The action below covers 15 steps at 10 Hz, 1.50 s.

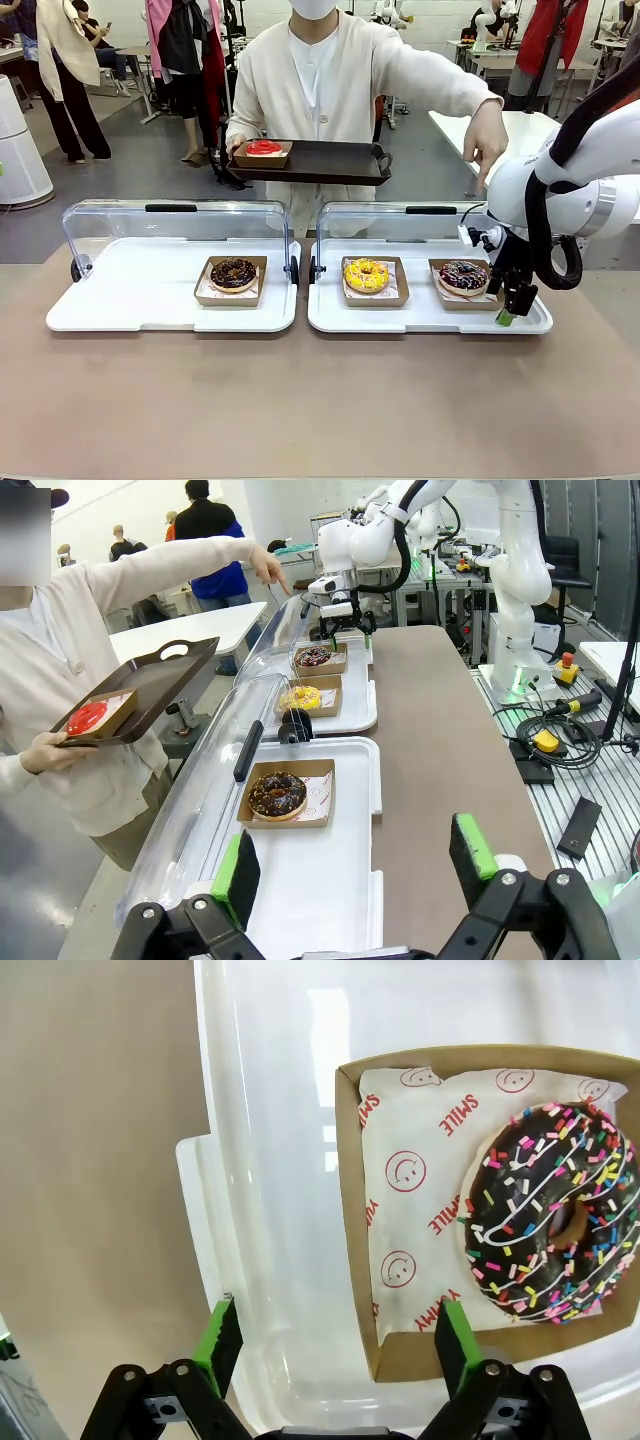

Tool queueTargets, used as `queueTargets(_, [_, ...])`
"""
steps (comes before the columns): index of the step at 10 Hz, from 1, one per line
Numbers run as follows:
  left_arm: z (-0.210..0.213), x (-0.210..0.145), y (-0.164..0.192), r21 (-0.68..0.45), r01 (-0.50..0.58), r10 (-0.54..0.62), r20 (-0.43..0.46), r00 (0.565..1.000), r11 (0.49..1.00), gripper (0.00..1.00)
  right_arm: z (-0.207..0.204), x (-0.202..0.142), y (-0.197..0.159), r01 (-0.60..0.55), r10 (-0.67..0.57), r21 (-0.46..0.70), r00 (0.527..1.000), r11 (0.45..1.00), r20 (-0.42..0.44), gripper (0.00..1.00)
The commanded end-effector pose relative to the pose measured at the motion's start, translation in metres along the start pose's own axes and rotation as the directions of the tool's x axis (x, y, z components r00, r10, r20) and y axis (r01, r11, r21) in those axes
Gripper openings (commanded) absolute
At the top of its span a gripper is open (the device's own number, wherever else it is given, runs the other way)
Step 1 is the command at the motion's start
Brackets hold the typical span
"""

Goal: Provide the desired donut to the person.
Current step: Pick up and lift the Paper togo box containing the Donut pointed at by the person.

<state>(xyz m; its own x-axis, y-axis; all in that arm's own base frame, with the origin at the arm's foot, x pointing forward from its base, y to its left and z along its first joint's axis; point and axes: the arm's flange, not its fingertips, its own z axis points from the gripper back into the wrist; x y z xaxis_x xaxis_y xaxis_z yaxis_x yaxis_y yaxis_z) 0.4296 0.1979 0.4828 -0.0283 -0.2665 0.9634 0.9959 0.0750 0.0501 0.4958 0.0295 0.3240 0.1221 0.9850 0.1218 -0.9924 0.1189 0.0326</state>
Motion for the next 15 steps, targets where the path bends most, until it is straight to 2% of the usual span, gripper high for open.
queueTargets(1, [-0.0004, -0.0003, -0.0016, 0.011, 0.001, -0.001, 0.000, 1.000, 1.000, 1.00, -0.0048, 0.0002, -0.0090, 0.007, -0.007, -0.012, 1.000, 1.000, -0.026, 1.00])
queueTargets(2, [-0.0004, -0.0003, -0.0016, 0.011, 0.001, -0.001, 0.000, 1.000, 1.000, 1.00, -0.0049, 0.0005, -0.0090, 0.002, -0.002, -0.019, 1.000, 1.000, -0.026, 0.42])
queueTargets(3, [-0.0004, -0.0003, -0.0016, 0.011, 0.001, -0.001, 0.000, 1.000, 1.000, 1.00, -0.0047, 0.0012, -0.0090, -0.003, 0.003, -0.022, 1.000, 1.000, -0.025, 0.41])
queueTargets(4, [-0.0004, -0.0003, -0.0016, 0.011, 0.001, -0.001, 0.000, 1.000, 1.000, 1.00, -0.0047, 0.0018, -0.0090, -0.001, 0.000, -0.026, 1.000, 1.000, -0.022, 0.00])
queueTargets(5, [-0.0004, -0.0003, -0.0016, 0.011, 0.001, -0.001, 0.000, 1.000, 1.000, 1.00, -0.0052, 0.0013, -0.0088, 0.002, -0.003, -0.027, 1.000, 1.000, -0.022, 0.36])
queueTargets(6, [-0.0004, -0.0003, -0.0016, 0.011, 0.001, -0.001, 0.000, 1.000, 1.000, 1.00, -0.0054, 0.0008, -0.0083, 0.004, -0.005, -0.029, 1.000, 1.000, -0.021, 0.00])
queueTargets(14, [-0.0004, -0.0003, -0.0016, 0.011, 0.001, -0.001, 0.000, 1.000, 1.000, 1.00, -0.0018, 0.0009, -0.0037, -0.004, 0.003, -0.039, 0.999, 0.999, -0.038, 0.00])
queueTargets(15, [-0.0004, -0.0003, -0.0016, 0.011, 0.001, -0.001, 0.000, 1.000, 1.000, 1.00, 0.0022, 0.0027, -0.0001, -0.012, 0.010, -0.041, 0.998, 0.999, -0.064, 0.00])
